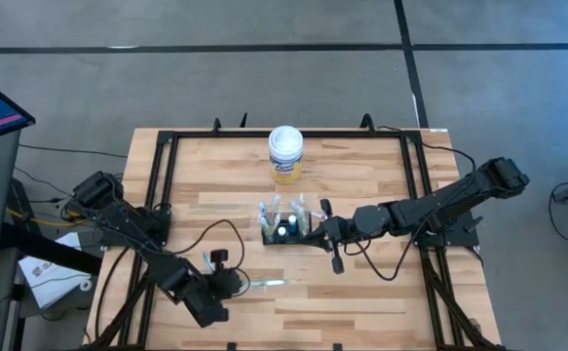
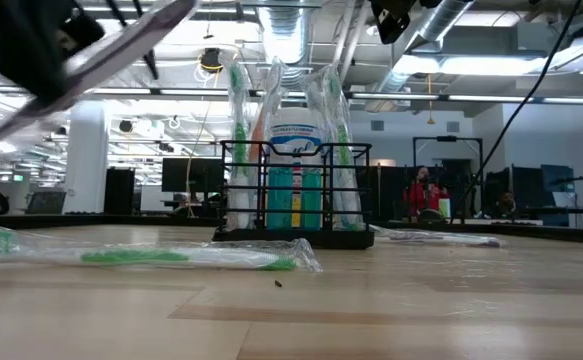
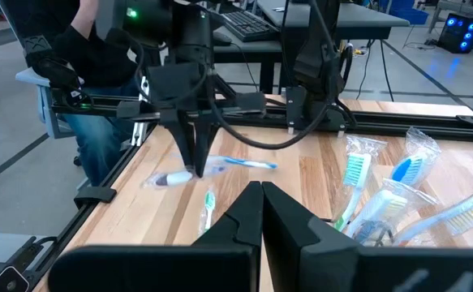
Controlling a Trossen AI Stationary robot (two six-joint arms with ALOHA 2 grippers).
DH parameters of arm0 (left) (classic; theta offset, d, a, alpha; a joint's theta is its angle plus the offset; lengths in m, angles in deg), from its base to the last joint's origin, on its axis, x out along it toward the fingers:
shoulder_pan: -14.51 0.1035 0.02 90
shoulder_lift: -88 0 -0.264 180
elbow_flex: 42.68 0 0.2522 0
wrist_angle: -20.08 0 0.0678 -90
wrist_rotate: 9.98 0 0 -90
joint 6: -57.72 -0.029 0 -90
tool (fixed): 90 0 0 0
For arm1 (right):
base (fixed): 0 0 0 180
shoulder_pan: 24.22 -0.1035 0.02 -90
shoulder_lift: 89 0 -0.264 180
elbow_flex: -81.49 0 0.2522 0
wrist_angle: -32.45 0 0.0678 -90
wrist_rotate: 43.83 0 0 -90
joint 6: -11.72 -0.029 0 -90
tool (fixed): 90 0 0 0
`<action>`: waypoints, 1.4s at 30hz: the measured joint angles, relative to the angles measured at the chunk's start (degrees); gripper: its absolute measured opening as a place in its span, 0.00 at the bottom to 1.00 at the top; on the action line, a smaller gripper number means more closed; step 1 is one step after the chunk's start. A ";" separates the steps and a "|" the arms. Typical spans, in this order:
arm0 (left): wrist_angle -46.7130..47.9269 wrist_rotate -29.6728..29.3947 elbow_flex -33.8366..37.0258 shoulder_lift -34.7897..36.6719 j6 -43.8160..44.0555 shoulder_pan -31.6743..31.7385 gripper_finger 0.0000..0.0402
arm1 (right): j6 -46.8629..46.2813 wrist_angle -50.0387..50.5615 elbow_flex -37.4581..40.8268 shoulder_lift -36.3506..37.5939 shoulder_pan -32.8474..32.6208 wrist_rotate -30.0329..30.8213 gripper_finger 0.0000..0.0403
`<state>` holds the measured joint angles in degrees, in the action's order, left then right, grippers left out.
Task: Pick & Place toothbrushing station
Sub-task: Put the bottom purple toothbrush into the mesh organizer
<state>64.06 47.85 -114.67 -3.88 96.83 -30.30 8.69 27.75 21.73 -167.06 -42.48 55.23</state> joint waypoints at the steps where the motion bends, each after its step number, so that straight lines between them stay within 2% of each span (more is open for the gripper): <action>1: -0.47 -1.53 -0.01 0.00 -0.65 0.01 0.02 | 0.00 0.00 0.00 0.00 0.00 0.00 0.00; 11: -7.55 -16.98 -0.01 0.00 -8.79 0.02 0.02 | 0.00 0.00 0.00 0.00 0.00 0.00 0.00; 18: -19.76 -23.95 -0.01 0.00 -25.56 0.02 0.02 | -0.01 0.00 0.00 0.00 0.00 0.00 0.00; 23: -28.33 -26.95 -0.01 0.00 -39.64 0.20 0.02 | -2.12 -1.30 0.02 -0.02 -0.04 -0.20 0.00; 28: -34.30 -29.50 -0.01 0.00 -48.91 0.80 0.02 | -4.50 -1.99 0.02 -0.02 -0.04 -0.66 0.00; 31: -37.67 -29.50 -0.01 0.00 -51.09 1.61 0.02 | -3.47 -2.87 0.02 -0.02 -0.08 -4.38 0.00; 36: -40.17 -29.50 -0.01 0.00 -50.62 3.72 0.02 | 5.27 -7.38 0.02 -0.02 -2.68 -7.56 0.00; 39: -42.42 -29.48 -0.01 0.00 -49.22 5.00 0.02 | 9.96 -8.38 0.04 -0.02 -4.77 -7.14 0.00; 42: -45.02 -28.73 -0.01 0.01 -47.05 6.26 0.02 | 17.14 -8.19 0.04 -0.02 -7.87 -1.50 0.00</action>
<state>19.03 19.12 -114.68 -3.86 49.78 -24.04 25.83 19.56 21.77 -167.08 -50.36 53.73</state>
